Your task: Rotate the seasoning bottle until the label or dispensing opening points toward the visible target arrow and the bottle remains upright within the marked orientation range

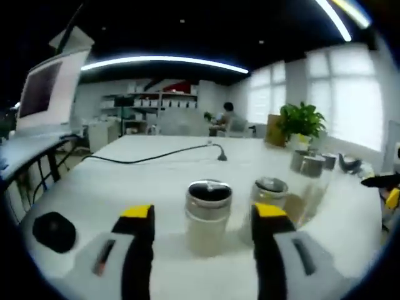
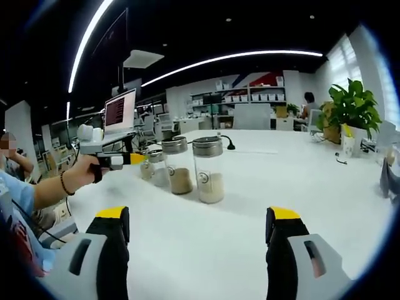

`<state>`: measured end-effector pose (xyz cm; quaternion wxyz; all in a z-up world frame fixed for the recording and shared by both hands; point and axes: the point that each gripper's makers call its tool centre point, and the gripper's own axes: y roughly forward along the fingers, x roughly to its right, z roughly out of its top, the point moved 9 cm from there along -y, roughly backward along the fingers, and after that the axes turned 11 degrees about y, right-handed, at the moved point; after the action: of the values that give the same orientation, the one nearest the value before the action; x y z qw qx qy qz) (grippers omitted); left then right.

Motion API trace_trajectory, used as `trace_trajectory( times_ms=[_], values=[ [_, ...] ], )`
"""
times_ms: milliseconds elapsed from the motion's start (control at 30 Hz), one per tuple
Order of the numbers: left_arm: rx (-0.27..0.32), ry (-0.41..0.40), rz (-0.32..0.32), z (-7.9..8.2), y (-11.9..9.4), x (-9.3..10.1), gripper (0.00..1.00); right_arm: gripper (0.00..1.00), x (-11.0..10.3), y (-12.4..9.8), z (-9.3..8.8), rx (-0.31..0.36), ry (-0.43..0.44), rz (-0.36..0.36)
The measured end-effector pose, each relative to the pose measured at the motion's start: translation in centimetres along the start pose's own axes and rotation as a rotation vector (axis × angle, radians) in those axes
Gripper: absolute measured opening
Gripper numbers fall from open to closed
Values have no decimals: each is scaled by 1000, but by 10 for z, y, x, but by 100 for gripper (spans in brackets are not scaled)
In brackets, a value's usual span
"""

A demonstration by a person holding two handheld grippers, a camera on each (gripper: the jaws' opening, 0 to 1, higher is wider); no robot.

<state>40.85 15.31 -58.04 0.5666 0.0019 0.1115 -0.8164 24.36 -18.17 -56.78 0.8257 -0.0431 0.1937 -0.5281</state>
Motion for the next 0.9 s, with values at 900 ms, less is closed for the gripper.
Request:
trace_trajectory(
  times_ms=[900],
  values=[
    [6,113,-35,-14,22,-5,35,93,5,-4,1,2,21,-19]
  ],
)
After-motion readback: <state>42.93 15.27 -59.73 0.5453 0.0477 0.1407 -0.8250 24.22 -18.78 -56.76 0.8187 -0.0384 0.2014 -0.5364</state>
